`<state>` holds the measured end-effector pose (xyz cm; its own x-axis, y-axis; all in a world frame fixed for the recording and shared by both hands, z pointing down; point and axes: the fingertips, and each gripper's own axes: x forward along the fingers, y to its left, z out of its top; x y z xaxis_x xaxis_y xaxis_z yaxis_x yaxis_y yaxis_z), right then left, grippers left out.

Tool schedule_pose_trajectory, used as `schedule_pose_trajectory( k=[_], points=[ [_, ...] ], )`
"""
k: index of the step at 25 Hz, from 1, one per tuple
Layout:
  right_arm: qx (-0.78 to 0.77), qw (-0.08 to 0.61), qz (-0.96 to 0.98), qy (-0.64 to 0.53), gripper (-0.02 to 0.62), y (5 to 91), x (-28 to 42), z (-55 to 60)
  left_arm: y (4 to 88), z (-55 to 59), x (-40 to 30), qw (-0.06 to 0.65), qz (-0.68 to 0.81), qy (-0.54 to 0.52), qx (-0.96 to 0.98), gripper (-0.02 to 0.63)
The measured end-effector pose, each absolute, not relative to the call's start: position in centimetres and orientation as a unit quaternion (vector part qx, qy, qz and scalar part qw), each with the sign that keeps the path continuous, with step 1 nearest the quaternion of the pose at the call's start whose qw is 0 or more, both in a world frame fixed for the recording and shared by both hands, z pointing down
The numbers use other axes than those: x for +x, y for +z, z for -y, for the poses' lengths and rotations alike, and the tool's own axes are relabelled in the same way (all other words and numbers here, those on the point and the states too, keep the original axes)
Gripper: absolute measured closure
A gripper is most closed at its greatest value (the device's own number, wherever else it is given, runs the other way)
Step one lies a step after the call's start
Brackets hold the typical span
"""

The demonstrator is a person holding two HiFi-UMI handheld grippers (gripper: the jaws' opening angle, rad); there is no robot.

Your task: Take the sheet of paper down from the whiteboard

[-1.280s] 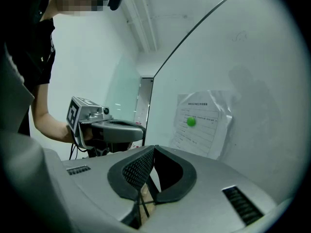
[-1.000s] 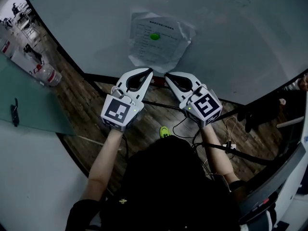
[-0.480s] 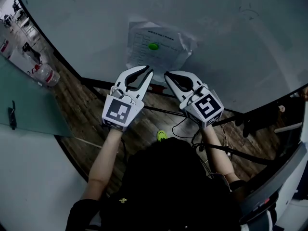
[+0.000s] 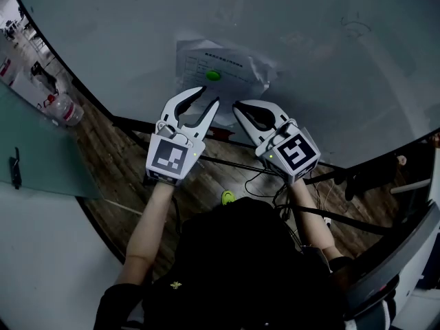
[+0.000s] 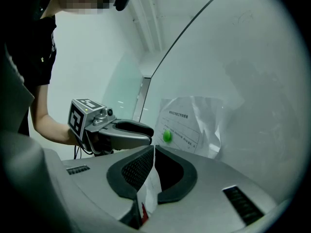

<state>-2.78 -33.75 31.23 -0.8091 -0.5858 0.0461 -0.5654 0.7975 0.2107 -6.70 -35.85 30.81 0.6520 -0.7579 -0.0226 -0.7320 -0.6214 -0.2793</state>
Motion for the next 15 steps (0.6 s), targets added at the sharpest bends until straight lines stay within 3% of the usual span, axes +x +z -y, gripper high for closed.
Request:
schedule_pose_trajectory(
  k=[15],
  points=[
    [0.289, 0.058, 0.951, -0.096, 0.572, 31.0, -2.0, 35.4, 30.5, 38.8, -6.1, 0.142, -0.442, -0.060, -0.884, 0.391]
  ],
)
